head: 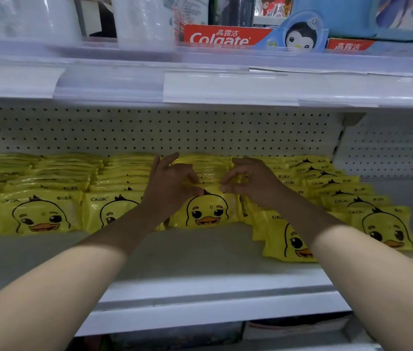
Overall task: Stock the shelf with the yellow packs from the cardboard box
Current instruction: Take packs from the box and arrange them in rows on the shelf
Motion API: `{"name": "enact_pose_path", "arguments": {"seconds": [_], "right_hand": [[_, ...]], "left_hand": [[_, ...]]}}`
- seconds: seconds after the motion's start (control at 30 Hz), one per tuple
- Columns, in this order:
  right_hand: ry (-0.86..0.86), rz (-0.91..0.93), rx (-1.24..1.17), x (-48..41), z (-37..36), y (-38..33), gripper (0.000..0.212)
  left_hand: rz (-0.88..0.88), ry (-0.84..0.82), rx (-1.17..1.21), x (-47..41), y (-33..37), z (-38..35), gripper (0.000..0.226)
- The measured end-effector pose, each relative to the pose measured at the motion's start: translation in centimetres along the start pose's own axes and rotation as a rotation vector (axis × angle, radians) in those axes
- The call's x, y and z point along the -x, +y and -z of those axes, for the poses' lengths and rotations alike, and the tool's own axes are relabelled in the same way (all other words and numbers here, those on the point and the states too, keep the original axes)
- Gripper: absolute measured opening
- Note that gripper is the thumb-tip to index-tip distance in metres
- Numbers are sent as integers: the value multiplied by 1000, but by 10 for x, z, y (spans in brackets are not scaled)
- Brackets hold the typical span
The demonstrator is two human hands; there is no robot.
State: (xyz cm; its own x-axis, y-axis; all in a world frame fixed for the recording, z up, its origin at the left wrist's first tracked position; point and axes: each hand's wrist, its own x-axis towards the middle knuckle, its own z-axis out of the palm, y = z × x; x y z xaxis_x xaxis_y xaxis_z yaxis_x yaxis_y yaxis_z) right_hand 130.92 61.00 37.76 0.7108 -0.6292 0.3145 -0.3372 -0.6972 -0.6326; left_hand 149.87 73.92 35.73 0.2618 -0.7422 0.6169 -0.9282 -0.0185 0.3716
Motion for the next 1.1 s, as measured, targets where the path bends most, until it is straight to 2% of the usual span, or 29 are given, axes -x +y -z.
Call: {"name": "enact_pose_path", "arguments": {"seconds": [0.13, 0.3, 0.47, 0.6, 0.67, 0.8, 0.97, 1.1], "right_hand": [[21, 15, 14, -2, -7, 2, 19], [49, -23, 89, -5, -12, 1, 21], [47, -35, 180, -9, -14, -1, 26], [34, -2, 208, -5, -8, -4, 28], [35, 32, 234, 2, 6, -5, 40], [-2, 26, 367, 19, 46, -1, 75], [-106, -30, 511, 50, 92, 14, 102], [-279, -62, 628, 74, 119, 31, 117]], "left_hand": [[-10, 25, -16, 1, -2, -4, 17], [-16, 19, -71, 0, -1, -3, 14], [24, -71, -223, -4, 5, -1, 25], [96, -149, -252, -5, 14, 2, 27], [120, -138, -223, -6, 22, 7, 37], [113, -155, -154, -7, 57, 9, 76], [74, -351, -206, 1, 109, -12, 115], [67, -526, -246, 9, 145, -33, 131]]}}
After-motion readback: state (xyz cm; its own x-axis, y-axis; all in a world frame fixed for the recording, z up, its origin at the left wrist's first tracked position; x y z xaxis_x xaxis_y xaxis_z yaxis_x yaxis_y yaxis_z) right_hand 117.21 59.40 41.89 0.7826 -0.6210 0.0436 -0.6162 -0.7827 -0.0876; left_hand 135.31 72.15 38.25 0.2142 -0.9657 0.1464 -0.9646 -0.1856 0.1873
